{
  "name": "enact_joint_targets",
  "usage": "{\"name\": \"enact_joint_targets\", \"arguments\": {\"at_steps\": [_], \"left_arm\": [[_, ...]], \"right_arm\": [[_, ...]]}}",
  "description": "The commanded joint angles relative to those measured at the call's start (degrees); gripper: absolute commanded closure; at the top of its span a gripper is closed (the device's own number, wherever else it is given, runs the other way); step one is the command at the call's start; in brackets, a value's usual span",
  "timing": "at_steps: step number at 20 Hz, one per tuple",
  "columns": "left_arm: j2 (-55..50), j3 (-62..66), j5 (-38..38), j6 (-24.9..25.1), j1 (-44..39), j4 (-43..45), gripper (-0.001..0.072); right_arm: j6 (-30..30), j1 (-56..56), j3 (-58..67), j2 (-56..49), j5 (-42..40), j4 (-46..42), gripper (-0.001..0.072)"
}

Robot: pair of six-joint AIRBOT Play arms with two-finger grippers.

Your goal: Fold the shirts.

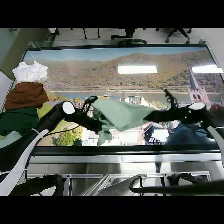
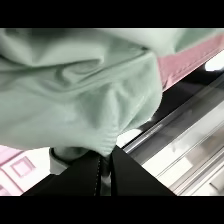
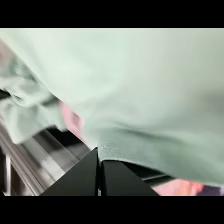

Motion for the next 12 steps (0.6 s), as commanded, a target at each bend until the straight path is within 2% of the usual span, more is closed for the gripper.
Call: {"name": "enact_joint_targets", "arguments": {"at_steps": [1, 6, 9, 12], "left_arm": [[6.4, 6.4, -5.2, 0.2, 4.9, 0.0, 0.0686], [21.1, 18.4, -12.7, 0.2, 18.0, -0.2, 0.0686], [29.4, 25.2, -13.4, 1.6, 26.2, -0.2, 0.0686], [35.7, 28.0, -13.4, 4.2, 32.9, -0.2, 0.0686]], "right_arm": [[1.4, -6.2, 11.9, 6.0, 5.0, 7.6, 0.0689], [3.3, -18.6, 29.7, 14.1, 5.1, 16.1, 0.0689], [3.3, -25.5, 38.5, 18.6, 3.1, 17.6, 0.0689], [3.3, -27.6, 42.9, 21.7, 1.0, 17.4, 0.0689]]}}
